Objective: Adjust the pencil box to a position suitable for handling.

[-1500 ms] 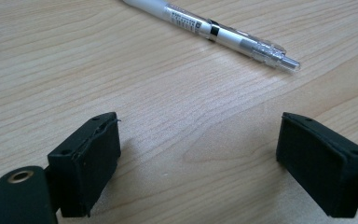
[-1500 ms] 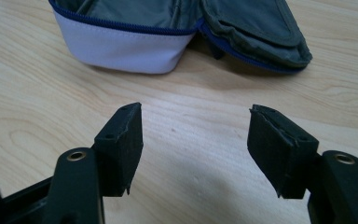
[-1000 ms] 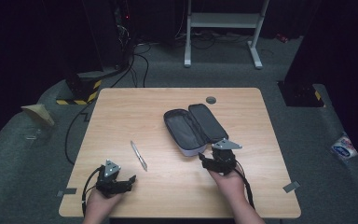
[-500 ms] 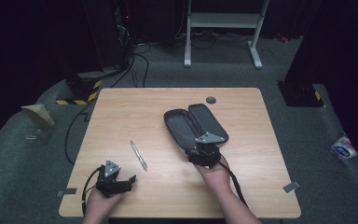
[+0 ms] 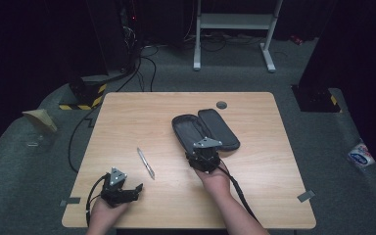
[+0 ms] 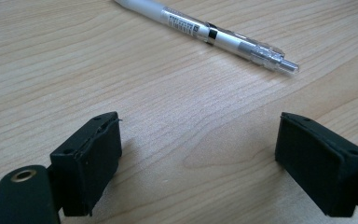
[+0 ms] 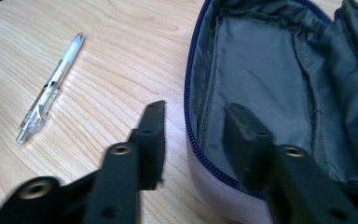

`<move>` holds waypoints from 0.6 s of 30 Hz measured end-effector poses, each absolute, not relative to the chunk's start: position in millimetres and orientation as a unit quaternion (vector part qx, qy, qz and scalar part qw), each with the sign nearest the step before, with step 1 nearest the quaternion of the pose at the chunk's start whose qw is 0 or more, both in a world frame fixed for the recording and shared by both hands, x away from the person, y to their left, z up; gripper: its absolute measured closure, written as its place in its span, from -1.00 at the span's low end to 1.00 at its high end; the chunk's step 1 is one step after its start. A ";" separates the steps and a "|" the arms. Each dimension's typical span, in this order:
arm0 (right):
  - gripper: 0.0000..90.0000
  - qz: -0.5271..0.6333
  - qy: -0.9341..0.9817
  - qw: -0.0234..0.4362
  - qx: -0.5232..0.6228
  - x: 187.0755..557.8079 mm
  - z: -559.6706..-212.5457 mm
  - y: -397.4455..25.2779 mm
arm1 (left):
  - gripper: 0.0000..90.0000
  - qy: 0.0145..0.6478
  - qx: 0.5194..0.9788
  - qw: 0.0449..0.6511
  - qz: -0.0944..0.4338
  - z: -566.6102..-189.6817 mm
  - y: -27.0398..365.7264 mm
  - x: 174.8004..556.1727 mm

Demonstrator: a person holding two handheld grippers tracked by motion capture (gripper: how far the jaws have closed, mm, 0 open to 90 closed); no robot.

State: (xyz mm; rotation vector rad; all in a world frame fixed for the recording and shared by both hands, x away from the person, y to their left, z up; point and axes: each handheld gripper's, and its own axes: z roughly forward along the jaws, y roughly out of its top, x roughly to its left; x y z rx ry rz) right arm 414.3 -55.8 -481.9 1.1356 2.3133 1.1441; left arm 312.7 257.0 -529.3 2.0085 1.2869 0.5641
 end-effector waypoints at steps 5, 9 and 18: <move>0.85 0.394 0.818 0.168 0.384 412.3 -484.5 -53.6 | -0.67 0.493 0.772 0.338 0.217 -529.3 257.1 312.9; 0.92 0.395 0.823 0.167 0.373 406.1 -485.2 -55.2 | -0.67 0.493 0.771 0.339 0.216 -529.3 256.9 312.7; 0.92 0.404 0.825 0.165 0.360 387.6 -491.1 -69.7 | -0.67 0.494 0.771 0.339 0.217 -529.4 256.8 312.7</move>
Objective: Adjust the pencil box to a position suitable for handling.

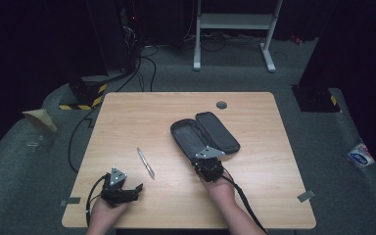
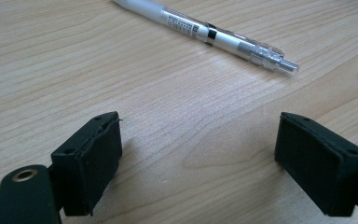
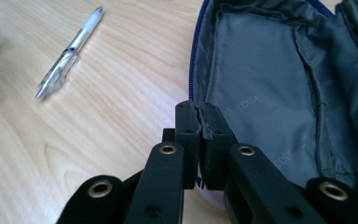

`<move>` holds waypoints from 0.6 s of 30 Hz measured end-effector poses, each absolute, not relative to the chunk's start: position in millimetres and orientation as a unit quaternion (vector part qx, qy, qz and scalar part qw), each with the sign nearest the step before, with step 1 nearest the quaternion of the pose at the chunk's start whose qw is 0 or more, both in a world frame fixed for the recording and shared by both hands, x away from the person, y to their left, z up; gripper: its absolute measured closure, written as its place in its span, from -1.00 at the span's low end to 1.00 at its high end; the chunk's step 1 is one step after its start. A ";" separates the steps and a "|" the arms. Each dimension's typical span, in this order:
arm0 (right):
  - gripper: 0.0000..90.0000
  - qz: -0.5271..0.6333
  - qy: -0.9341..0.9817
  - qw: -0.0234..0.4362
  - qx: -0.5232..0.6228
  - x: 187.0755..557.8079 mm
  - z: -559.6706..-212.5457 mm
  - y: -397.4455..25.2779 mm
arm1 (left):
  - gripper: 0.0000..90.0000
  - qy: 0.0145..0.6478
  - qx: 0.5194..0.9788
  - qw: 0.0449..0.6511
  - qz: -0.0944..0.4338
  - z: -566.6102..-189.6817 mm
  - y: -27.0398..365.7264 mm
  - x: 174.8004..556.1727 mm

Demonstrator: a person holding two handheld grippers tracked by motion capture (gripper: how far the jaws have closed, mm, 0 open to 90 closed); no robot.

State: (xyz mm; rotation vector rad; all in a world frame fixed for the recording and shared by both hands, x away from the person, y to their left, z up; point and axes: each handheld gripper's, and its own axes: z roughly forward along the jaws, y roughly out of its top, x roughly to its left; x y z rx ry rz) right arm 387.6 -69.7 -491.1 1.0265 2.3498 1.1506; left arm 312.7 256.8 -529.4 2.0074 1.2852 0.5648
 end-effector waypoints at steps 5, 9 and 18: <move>0.89 0.415 0.821 0.160 0.357 372.1 -495.7 -84.9 | -0.66 0.492 0.772 0.338 0.217 -529.3 257.1 312.6; 0.87 0.418 0.822 0.164 0.350 364.6 -496.9 -94.4 | -0.66 0.492 0.772 0.338 0.217 -529.3 257.1 312.5; 0.69 0.438 0.806 0.174 0.356 345.6 -501.3 -128.9 | -0.65 0.493 0.771 0.340 0.218 -529.4 256.9 312.4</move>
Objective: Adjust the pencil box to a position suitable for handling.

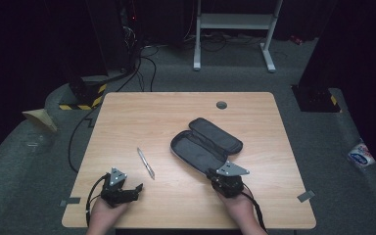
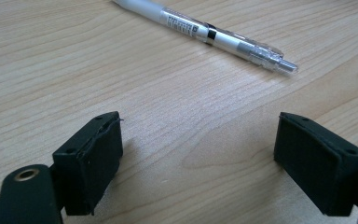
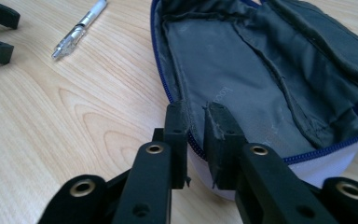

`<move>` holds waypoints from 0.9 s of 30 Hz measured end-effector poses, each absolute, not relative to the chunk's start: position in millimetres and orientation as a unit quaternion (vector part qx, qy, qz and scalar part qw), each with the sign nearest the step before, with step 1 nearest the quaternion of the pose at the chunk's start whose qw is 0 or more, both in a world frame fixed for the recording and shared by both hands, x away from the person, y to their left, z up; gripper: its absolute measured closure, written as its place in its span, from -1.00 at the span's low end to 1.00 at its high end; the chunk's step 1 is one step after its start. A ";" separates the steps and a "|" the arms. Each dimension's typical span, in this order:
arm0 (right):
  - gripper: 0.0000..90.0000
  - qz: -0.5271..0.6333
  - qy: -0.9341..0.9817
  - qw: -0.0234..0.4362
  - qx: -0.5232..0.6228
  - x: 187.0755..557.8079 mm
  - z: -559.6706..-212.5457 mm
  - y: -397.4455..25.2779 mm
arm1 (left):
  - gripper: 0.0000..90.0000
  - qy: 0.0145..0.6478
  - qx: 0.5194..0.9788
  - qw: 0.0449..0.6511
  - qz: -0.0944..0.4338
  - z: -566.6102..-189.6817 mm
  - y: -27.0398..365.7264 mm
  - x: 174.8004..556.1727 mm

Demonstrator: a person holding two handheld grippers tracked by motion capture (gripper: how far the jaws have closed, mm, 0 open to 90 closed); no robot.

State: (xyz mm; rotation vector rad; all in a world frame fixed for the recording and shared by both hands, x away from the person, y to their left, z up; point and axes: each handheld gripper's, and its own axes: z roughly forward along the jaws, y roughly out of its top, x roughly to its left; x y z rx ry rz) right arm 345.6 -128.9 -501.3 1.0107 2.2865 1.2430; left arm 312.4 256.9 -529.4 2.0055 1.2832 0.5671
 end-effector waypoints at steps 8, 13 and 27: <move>0.58 0.443 0.809 0.166 0.348 341.4 -502.4 -137.8 | -0.62 0.497 0.768 0.341 0.218 -529.4 256.5 311.4; 0.54 0.438 0.810 0.170 0.350 340.8 -502.5 -141.7 | -0.60 0.499 0.766 0.341 0.221 -529.4 256.6 309.6; 0.26 0.446 0.802 0.163 0.363 338.2 -495.7 -151.4 | -0.59 0.494 0.769 0.343 0.219 -529.3 257.5 307.4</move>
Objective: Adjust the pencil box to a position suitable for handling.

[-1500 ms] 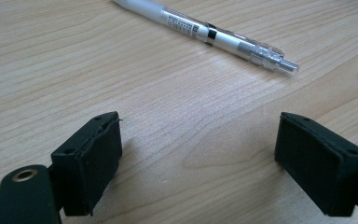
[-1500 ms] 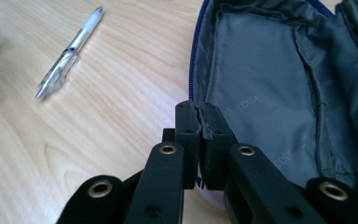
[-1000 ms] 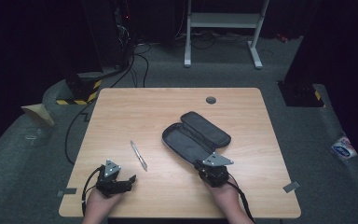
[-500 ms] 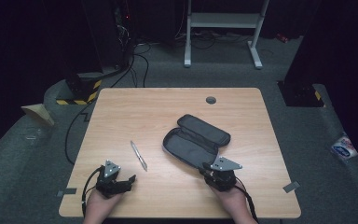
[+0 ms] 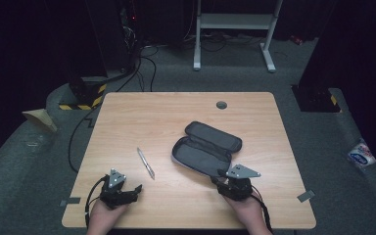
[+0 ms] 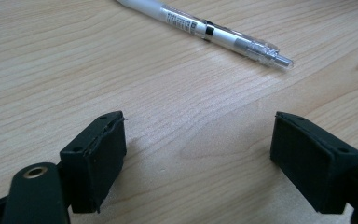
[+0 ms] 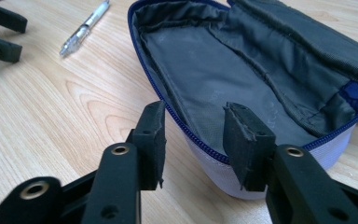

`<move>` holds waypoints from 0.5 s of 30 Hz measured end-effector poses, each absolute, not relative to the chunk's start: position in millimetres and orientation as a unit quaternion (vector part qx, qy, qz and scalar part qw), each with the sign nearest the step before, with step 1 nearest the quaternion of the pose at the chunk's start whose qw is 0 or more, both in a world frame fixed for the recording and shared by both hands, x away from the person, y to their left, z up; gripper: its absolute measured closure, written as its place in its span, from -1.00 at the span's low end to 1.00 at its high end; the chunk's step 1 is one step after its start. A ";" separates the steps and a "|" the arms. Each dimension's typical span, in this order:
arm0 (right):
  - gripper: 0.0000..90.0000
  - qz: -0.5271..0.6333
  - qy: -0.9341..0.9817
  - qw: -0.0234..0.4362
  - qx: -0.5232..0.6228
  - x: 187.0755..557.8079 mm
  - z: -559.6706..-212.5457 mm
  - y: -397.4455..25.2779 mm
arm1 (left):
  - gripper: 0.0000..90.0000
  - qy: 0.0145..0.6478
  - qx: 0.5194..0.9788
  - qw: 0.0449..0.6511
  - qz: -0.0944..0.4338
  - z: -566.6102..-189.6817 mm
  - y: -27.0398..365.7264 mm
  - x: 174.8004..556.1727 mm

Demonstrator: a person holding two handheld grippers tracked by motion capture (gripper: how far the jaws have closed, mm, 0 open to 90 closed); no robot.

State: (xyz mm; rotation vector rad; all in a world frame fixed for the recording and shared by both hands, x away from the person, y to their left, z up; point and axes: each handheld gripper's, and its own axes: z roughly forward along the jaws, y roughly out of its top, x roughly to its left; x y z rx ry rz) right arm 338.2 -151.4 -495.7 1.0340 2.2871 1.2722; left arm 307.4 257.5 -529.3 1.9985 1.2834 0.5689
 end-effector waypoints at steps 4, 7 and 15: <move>0.18 0.463 0.790 0.163 0.368 338.7 -487.2 -154.6 | -0.59 0.493 0.769 0.342 0.219 -529.3 257.5 307.6; 0.14 0.471 0.782 0.170 0.372 339.0 -482.0 -157.2 | -0.59 0.493 0.769 0.343 0.219 -529.3 257.5 307.6; -0.09 0.459 0.748 0.219 0.426 347.0 -481.2 -172.2 | -0.59 0.493 0.769 0.342 0.218 -529.3 257.4 307.8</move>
